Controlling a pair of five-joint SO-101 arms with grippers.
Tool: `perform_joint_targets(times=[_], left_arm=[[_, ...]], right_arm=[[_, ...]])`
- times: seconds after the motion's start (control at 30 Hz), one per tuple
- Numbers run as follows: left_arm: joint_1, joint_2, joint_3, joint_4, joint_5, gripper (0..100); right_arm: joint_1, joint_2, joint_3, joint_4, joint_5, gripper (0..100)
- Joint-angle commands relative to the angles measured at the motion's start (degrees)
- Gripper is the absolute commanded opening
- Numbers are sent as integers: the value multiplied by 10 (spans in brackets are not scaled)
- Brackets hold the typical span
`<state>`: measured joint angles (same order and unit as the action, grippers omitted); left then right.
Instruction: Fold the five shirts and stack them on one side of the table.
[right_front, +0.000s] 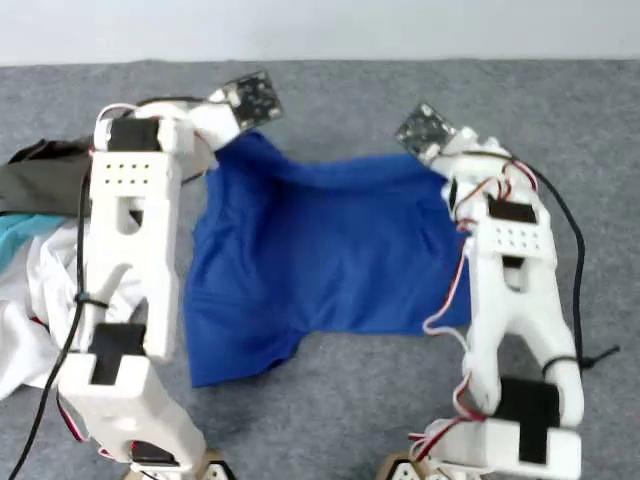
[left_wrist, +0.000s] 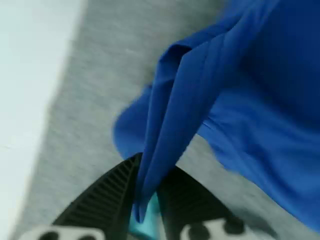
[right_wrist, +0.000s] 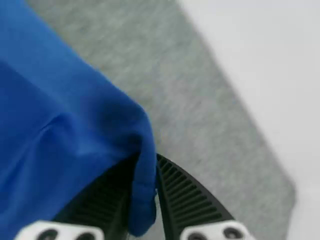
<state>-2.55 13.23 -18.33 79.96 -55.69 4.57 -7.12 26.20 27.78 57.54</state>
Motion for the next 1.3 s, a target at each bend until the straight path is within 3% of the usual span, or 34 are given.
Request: perform_joint_targets(times=[0.0,0.1,0.33,0.53,0.73,1.07,1.27], left_arm=[[-2,-56,-29,127,-2,15],[-2,-71,-28,208,-1,15],[-21,-164,149,207,10,16],[-10,-265,362,205,9,16],[18,-319,489,175,9,18],[6,-334,537,168,11,70],[-33,-334,537,90,18,70]], right_arm=[[4,-84,24,64,3,9],[9,-127,58,105,3,9],[9,-200,127,193,3,9],[34,-226,166,211,4,9],[63,-226,187,211,5,9],[60,-225,190,210,5,11],[59,-223,190,211,5,11]])
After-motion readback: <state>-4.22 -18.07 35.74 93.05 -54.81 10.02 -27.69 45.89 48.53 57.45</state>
